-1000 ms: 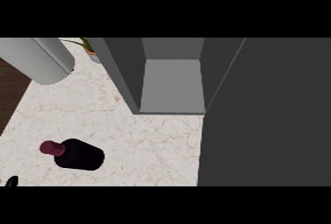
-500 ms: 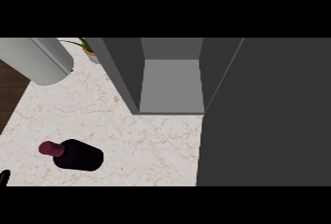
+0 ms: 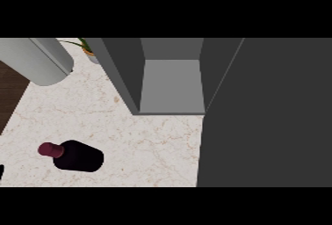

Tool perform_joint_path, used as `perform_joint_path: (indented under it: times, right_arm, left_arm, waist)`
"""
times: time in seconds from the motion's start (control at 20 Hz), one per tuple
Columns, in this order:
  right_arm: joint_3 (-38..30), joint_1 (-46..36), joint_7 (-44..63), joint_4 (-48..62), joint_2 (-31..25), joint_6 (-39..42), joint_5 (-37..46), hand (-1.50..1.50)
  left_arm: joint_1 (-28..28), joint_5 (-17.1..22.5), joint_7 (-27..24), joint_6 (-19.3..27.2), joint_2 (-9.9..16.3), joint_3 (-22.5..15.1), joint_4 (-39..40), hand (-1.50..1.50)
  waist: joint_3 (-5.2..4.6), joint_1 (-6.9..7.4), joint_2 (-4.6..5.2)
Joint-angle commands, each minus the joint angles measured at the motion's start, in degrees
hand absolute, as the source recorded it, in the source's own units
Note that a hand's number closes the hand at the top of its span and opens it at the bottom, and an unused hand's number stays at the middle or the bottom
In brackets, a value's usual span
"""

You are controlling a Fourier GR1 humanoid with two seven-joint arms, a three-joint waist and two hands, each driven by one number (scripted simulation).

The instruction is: Pick up the wine, place it into the cabinet and close the cabinet

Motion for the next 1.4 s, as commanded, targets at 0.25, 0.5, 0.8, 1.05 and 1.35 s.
perform_joint_path:
  times: [0.25,0.5,0.8,1.05,1.35]
  right_arm:
    - [-2.81,-2.05,6.94,-7.95,-1.05,-0.35,-4.21,-1.50]
    - [-3.17,-0.96,7.35,-9.74,-0.53,-0.20,-5.03,-1.50]
    - [-1.58,2.73,4.32,-9.32,0.75,1.90,-3.77,-1.50]
    - [-0.57,-0.28,6.22,-9.34,2.49,-0.38,-1.20,-1.50]
    - [-2.83,1.97,6.77,-10.71,1.27,1.94,-4.22,-1.50]
  left_arm:
    - [-11.54,5.19,0.84,-2.22,1.99,6.35,13.71,-1.50]
    - [-6.24,-2.09,-7.79,-5.11,-3.08,4.01,16.30,-1.50]
    - [-10.95,-0.51,-11.91,-9.58,-1.38,8.54,26.74,-1.50]
    - [-15.32,-0.48,-9.01,-8.27,-0.45,9.12,29.52,-1.50]
    - [-17.57,-6.42,-19.49,-12.45,-2.82,7.73,41.24,-1.50]
  waist:
    - [0.04,-0.28,0.23]
    - [0.06,0.00,0.13]
    - [0.06,-0.10,0.15]
    - [0.06,-0.12,0.17]
    - [0.06,-0.23,0.17]
